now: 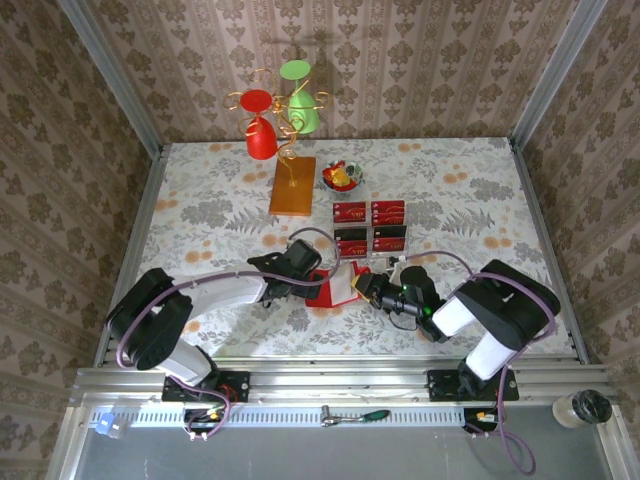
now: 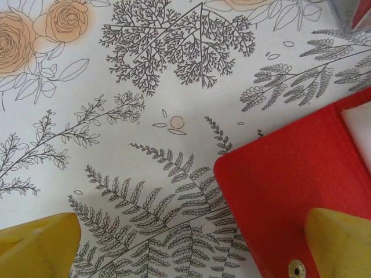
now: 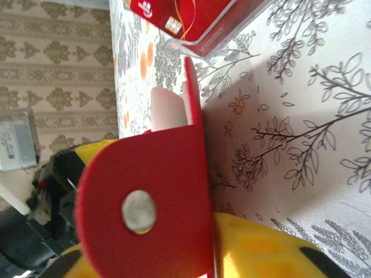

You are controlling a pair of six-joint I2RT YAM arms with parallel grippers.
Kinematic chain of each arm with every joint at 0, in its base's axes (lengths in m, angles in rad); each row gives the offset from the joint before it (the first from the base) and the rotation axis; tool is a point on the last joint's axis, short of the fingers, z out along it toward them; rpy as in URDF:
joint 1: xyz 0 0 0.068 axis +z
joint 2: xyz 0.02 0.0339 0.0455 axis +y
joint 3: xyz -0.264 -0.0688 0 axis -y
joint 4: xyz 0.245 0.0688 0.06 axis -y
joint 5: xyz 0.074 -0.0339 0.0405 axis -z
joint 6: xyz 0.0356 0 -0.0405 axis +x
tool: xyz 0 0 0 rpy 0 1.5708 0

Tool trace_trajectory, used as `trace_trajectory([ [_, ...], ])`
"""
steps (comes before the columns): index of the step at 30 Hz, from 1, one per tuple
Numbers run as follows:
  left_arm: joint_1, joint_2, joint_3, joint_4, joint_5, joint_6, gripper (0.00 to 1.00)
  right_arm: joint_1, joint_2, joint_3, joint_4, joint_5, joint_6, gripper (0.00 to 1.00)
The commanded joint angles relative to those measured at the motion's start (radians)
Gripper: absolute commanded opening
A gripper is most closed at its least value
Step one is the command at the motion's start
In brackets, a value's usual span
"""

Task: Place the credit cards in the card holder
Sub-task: Open the card holder at the center of the table.

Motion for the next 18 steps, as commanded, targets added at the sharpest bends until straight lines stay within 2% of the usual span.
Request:
trace_trajectory([
  [1,-0.008,0.021,-0.010,0.012,-0.033,-0.012,1.00,0.005,-0.094,-0.010,-0.145,0.063,-0.053,0.41],
  [4,-0.008,0.026,-0.005,0.009,-0.045,-0.002,1.00,0.006,-0.202,-0.013,-0.280,0.079,-0.087,0.51],
  [9,-0.006,0.027,0.005,0.001,-0.063,0.024,1.00,0.004,-0.484,-0.005,-0.619,0.138,-0.153,0.54],
  [11,-0.001,0.031,0.006,0.005,-0.064,0.033,1.00,0.003,-0.606,0.009,-0.776,0.169,-0.185,0.52],
  [14,0.002,0.035,0.008,0.014,-0.065,0.045,1.00,0.004,-0.746,0.045,-0.975,0.199,-0.232,0.45],
  [18,0.008,0.044,0.013,0.018,-0.072,0.058,1.00,0.005,-0.754,0.111,-1.065,0.170,-0.289,0.34],
])
